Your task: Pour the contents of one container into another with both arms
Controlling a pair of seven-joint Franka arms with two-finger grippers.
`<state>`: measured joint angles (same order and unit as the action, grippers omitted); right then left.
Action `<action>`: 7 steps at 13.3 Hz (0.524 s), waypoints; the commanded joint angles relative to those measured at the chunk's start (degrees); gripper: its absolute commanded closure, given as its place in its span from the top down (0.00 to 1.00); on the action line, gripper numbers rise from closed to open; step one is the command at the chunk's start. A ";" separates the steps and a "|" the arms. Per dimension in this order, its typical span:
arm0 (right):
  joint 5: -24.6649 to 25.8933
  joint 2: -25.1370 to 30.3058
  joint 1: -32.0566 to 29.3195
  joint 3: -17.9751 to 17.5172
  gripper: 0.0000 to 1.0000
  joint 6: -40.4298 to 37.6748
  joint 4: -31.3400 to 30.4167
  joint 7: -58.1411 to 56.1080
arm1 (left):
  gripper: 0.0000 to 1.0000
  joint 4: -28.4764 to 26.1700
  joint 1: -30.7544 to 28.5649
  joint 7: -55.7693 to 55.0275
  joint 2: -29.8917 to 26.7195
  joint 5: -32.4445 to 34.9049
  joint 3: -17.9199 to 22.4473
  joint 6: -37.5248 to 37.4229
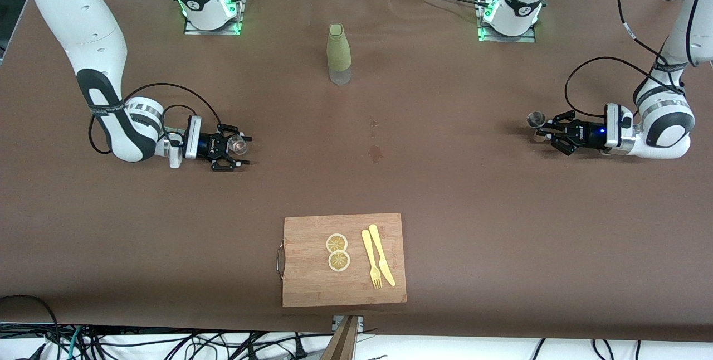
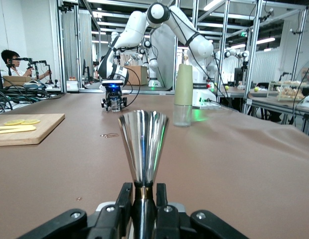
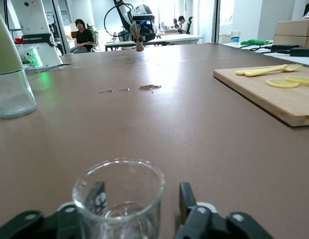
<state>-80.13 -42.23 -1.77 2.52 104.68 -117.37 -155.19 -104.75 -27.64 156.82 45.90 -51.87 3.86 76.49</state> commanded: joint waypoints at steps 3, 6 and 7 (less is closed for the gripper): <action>-2.05 -0.57 0.80 0.11 0.33 -0.62 0.65 -1.78 | 0.00 0.34 0.75 6.31 1.38 -1.74 2.29 -2.14; -2.14 -0.14 0.80 0.11 0.07 -0.71 0.65 -1.61 | 0.00 1.30 0.83 6.31 1.91 -1.66 3.08 -1.43; -2.14 -0.13 0.80 0.11 0.06 -0.71 0.65 -1.35 | 0.00 1.31 0.83 6.05 1.82 -1.66 3.08 -1.17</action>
<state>-80.93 -42.24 -1.25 2.52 104.64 -117.09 -155.22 -104.23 -27.68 156.87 46.81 -51.90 5.66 75.75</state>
